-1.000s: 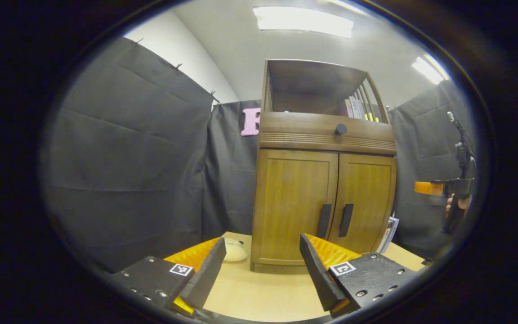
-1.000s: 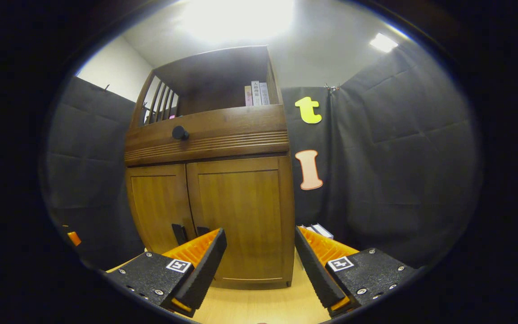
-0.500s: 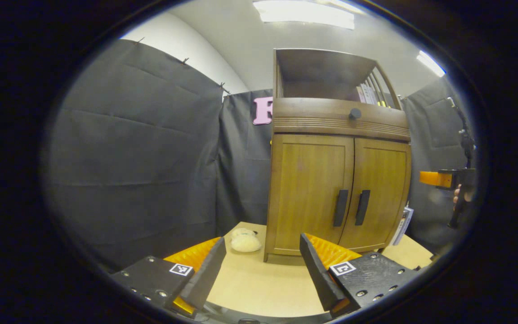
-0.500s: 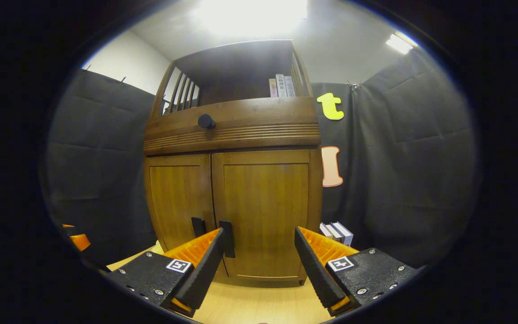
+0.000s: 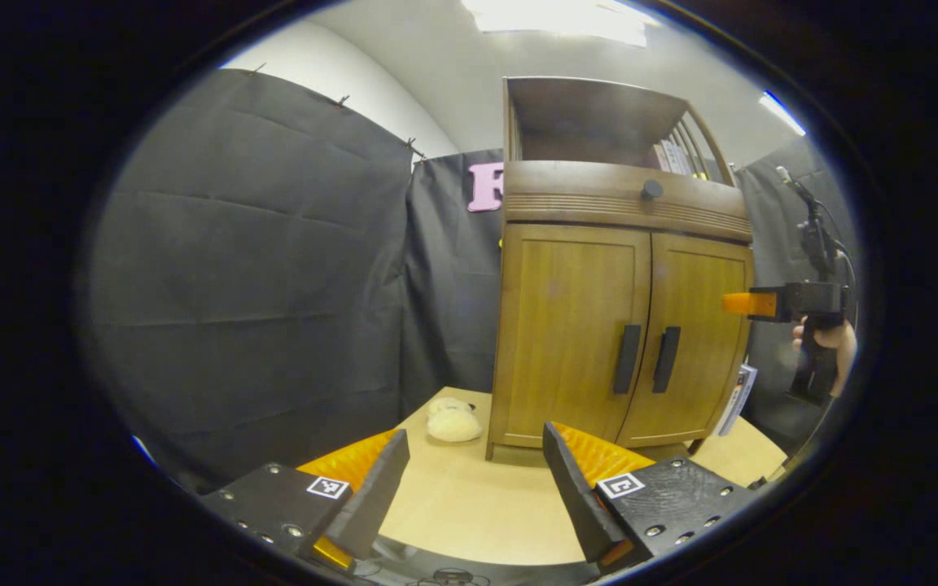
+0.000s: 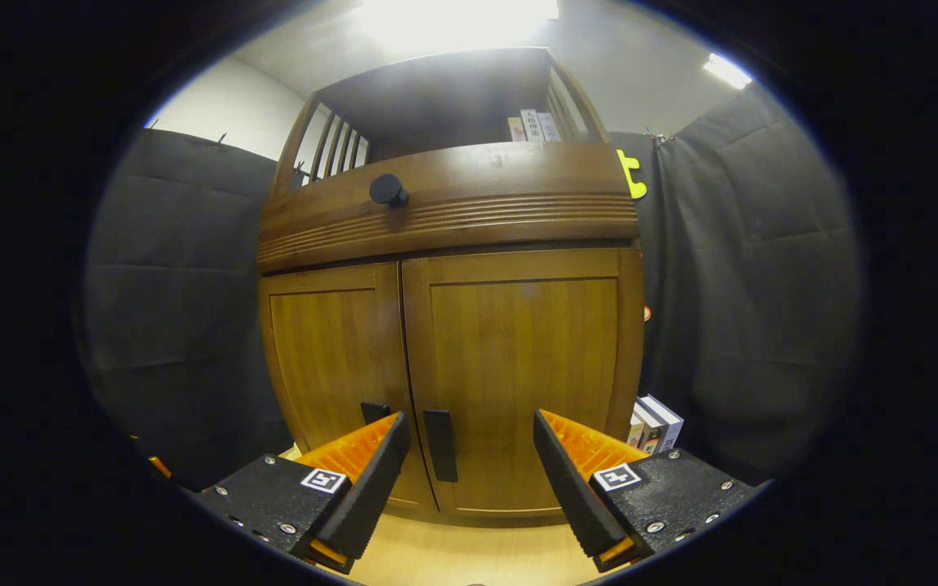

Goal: Open the right door of the double-door shoe cabinet with the right hand, and open the left door with the left hand.

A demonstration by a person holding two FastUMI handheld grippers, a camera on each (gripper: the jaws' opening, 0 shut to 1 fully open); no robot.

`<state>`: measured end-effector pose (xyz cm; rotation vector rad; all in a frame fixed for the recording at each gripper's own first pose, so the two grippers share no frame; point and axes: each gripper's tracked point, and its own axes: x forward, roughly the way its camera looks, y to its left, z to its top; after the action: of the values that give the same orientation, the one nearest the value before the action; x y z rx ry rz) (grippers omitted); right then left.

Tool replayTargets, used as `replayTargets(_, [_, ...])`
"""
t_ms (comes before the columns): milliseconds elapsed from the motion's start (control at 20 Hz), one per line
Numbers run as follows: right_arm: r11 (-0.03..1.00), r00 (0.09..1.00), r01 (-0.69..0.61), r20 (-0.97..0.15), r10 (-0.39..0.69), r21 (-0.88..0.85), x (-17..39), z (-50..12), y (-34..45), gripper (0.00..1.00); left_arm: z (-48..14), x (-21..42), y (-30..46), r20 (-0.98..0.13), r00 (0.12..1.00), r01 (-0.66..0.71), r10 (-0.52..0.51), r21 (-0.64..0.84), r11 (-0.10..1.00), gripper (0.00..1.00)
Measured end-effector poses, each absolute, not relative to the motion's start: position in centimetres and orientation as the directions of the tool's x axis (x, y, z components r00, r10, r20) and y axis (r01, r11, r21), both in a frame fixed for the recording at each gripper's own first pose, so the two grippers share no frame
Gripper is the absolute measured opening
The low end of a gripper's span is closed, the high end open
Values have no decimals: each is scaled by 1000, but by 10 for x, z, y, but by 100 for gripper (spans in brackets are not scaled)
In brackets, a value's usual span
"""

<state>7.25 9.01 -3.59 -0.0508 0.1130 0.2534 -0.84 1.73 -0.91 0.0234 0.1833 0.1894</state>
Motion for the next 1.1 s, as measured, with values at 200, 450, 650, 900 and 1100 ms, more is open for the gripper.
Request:
replayTargets(200, [966, 958, -258, -136, 252, -30, 102, -45, 109, 94, -13, -10, 19, -200, 956, -211, 214, 37, 977, 94])
replayTargets(450, [969, 957, -242, -178, 230, -46, 136, -71, 129, 94, -13, -16, 24, -237, 933, -266, 270, 49, 963, 98])
replayTargets(650, [972, 954, -222, -220, 202, -70, 163, -96, 141, 94, -4, -15, 22, -249, 919, -295, 304, 77, 953, 98])
replayTargets(900, [970, 938, -230, -283, 202, -72, 182, -122, 149, 89, -6, -21, 22, -253, 919, -291, 302, 81, 953, 98])
replayTargets(1100, [974, 929, -219, -315, 192, -51, 190, -132, 155, 68, -4, -20, 19, -246, 924, -276, 292, 98, 956, 98])
